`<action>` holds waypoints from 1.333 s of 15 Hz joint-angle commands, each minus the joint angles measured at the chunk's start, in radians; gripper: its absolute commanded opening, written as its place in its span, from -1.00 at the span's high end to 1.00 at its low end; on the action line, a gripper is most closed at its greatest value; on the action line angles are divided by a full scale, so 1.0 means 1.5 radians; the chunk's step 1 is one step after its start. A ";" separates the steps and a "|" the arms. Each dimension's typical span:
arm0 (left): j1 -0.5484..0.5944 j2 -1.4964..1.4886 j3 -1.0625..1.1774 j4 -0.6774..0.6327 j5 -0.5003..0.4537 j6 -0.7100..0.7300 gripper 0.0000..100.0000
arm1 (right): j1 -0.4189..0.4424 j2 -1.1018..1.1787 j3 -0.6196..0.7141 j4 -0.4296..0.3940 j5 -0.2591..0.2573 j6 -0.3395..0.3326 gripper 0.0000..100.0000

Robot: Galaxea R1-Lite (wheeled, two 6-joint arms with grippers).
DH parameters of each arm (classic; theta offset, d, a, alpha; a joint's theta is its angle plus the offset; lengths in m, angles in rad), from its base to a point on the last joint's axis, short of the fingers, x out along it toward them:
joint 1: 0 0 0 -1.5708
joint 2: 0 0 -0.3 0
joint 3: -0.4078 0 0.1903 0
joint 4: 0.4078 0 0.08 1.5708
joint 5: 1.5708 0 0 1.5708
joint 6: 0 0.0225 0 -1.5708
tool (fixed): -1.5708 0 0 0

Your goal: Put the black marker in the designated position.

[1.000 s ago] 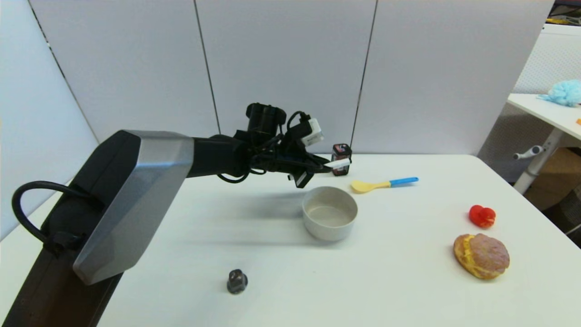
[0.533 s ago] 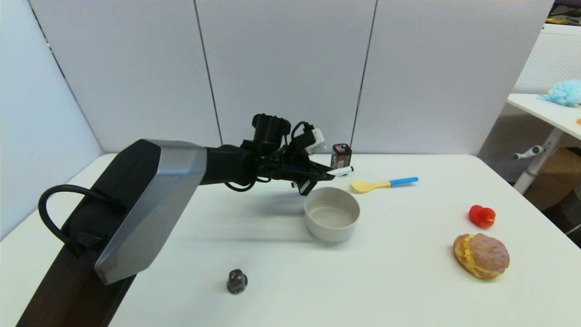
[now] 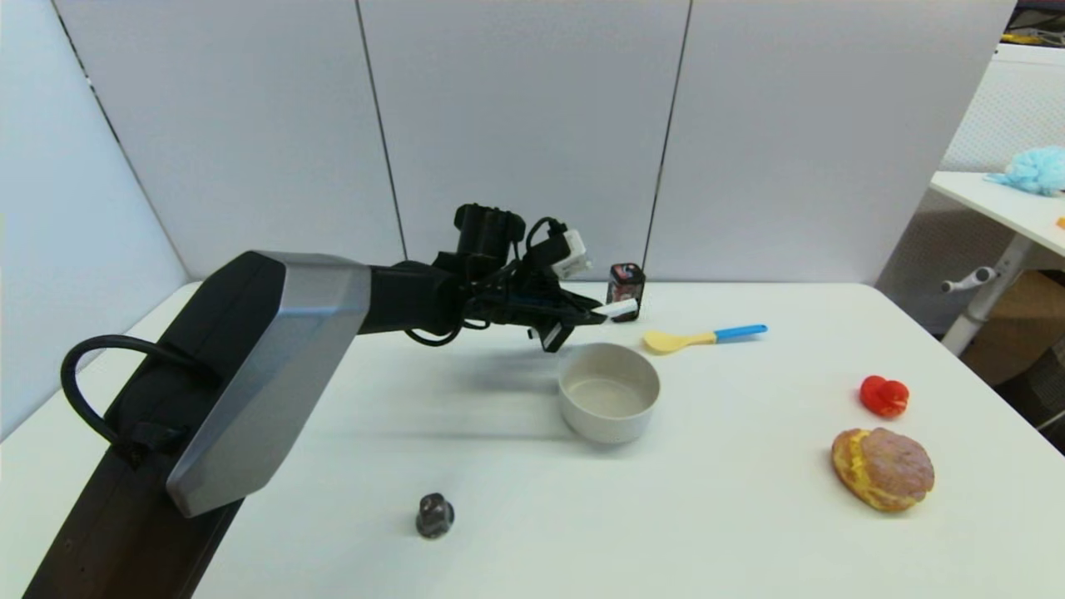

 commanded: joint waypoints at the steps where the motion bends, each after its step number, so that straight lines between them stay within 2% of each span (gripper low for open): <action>1: 0.006 -0.008 0.001 0.000 -0.002 0.009 -1.00 | 0.000 0.001 0.000 0.000 0.001 -0.001 -1.00; 5: 0.008 -0.018 0.001 0.001 -0.002 0.010 -1.00 | 0.000 0.001 0.000 0.000 0.001 -0.001 -1.00; 7: 0.046 -0.070 0.002 0.034 0.006 0.041 -1.00 | 0.000 0.001 0.000 0.000 0.001 -0.001 -1.00; 9: 0.084 -0.152 0.015 0.129 0.024 0.082 -1.00 | 0.000 0.001 0.000 0.000 0.001 -0.001 -1.00; 11: 0.122 -0.253 0.039 0.277 0.032 0.116 -1.00 | 0.000 0.001 0.000 0.000 0.001 -0.001 -1.00; 12: 0.143 -0.328 0.070 0.366 0.051 0.129 -1.00 | 0.000 0.001 0.000 0.000 0.001 -0.001 -1.00; 13: 0.155 -0.393 0.108 0.401 0.079 0.129 -1.00 | 0.000 0.001 0.000 0.000 0.001 -0.001 -1.00; 16: 0.194 -0.594 0.275 0.403 0.131 0.102 -1.00 | 0.000 0.001 0.000 0.000 0.001 -0.001 -1.00; 18: 0.198 -0.763 0.434 0.394 0.133 0.010 -1.00 | 0.000 0.001 0.000 0.000 0.001 -0.001 -1.00; 20: 0.212 -0.914 0.596 0.338 0.134 -0.070 -1.00 | 0.000 0.001 0.000 0.000 0.001 -0.001 -1.00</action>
